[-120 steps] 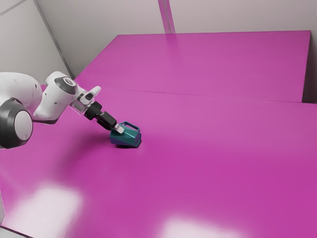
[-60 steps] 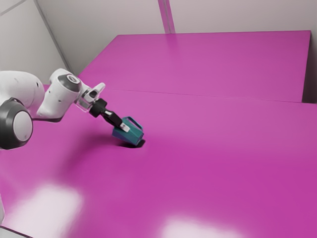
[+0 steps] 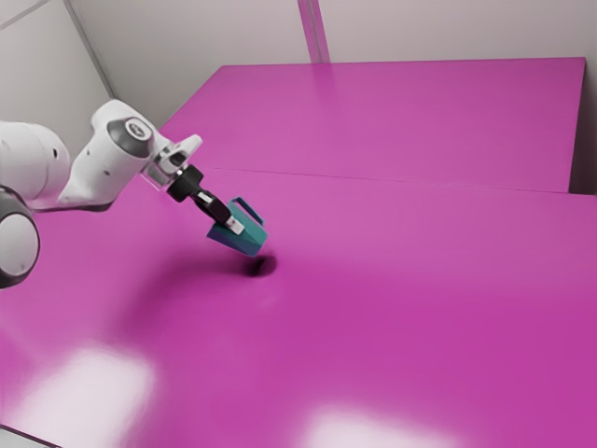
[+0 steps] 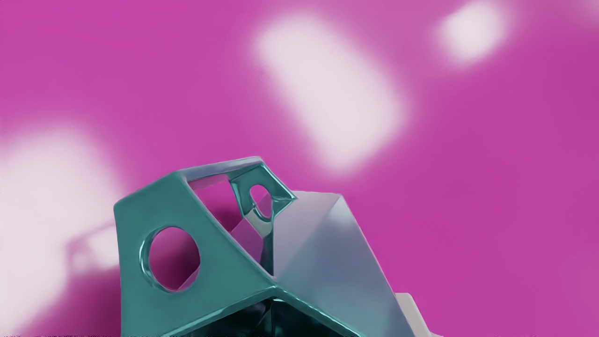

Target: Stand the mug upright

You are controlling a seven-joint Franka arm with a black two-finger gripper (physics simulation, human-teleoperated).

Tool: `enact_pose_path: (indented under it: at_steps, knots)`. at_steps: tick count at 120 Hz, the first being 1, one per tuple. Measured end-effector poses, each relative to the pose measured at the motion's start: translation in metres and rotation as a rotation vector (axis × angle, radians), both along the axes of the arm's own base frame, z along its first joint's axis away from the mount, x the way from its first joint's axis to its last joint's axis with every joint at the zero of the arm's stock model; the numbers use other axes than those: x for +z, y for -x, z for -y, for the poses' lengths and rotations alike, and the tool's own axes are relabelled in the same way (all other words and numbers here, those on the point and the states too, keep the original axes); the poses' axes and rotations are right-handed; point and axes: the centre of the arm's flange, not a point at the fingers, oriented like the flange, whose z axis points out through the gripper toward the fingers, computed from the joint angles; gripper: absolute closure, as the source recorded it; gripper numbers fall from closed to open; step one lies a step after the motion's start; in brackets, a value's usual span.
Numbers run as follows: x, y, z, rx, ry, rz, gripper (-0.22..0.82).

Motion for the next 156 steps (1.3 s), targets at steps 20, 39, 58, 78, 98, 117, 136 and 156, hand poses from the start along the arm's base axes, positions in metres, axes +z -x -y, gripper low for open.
enact_pose_path:
  at_steps: [20, 39, 58, 78, 98, 117, 136, 156]
  knots:
    - [0.015, 0.018, 0.012, -0.07, -0.195, 0.002, 0.79]
    - [0.014, 0.033, 0.016, -0.096, -0.319, -0.019, 0.79]
    - [-0.001, 0.043, 0.016, -0.102, -0.407, -0.059, 0.79]
    - [0.007, 0.043, 0.038, -0.148, -0.512, -0.042, 0.79]
    - [0.007, 0.043, 0.044, -0.157, -0.586, -0.049, 0.79]
    - [0.002, 0.046, 0.059, -0.181, -0.641, -0.06, 0.79]
    - [-0.011, 0.06, 0.07, -0.195, -0.67, -0.093, 0.79]
    - [-0.014, 0.082, 0.083, -0.211, -0.701, -0.112, 0.79]
